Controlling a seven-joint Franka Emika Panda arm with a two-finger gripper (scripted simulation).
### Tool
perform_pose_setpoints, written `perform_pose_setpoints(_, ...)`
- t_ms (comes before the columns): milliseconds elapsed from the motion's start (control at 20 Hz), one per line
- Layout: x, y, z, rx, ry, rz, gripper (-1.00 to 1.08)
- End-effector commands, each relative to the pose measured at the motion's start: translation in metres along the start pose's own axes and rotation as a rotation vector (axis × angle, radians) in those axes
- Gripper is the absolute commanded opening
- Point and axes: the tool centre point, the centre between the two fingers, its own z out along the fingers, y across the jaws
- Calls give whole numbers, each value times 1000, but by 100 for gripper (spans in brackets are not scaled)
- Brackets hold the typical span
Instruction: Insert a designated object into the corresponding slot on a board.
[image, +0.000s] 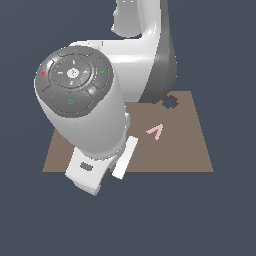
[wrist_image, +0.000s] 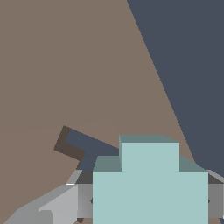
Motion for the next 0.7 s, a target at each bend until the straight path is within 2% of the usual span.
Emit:
perform_pose_setpoints(0,19,-13,-1,-1,0,-93,-100)
perform_pose_setpoints(350,68,-64,-2,-1,0,-366,-100)
perform_pose_setpoints(650,99,-124,-3,-1,0,-628,-100)
